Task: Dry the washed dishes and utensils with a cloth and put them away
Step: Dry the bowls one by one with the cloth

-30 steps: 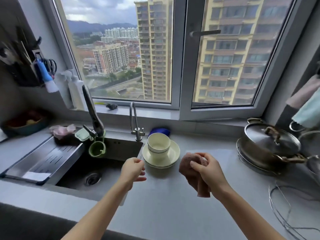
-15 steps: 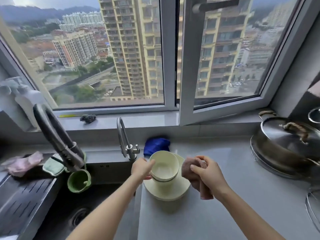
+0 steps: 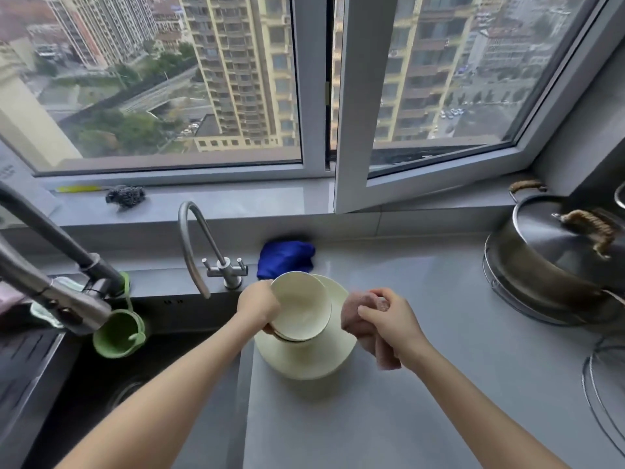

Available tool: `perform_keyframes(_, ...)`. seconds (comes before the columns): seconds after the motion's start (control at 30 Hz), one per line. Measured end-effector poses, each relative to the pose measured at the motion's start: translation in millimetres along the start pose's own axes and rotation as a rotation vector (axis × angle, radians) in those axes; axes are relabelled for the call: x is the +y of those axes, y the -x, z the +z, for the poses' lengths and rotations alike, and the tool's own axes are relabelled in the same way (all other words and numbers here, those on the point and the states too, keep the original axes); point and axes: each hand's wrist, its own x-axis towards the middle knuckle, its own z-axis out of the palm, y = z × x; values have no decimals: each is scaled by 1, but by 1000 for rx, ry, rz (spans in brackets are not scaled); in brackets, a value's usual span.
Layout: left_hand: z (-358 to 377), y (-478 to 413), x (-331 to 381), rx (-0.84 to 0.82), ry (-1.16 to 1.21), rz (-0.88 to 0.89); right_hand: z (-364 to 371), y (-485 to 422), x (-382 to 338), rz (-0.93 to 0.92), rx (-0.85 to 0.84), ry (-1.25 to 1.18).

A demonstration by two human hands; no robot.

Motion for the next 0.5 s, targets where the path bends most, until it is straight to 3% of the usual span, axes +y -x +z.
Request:
perform_keyframes(0.17, -15, 15, 13, -18, 22, 84, -4, 1, 1, -4, 3, -9)
perform_keyframes(0.33, -28, 25, 20, 47, -101, 185, -7, 6, -4, -39, 41, -37)
perform_keyframes(0.43, -29, 38, 23, 142, -368, 338, -8, 11, -7, -74, 70, -18)
perform_keyframes(0.5, -18, 44, 19, 370, -631, 584, -9, 16, -11, -114, 99, 4)
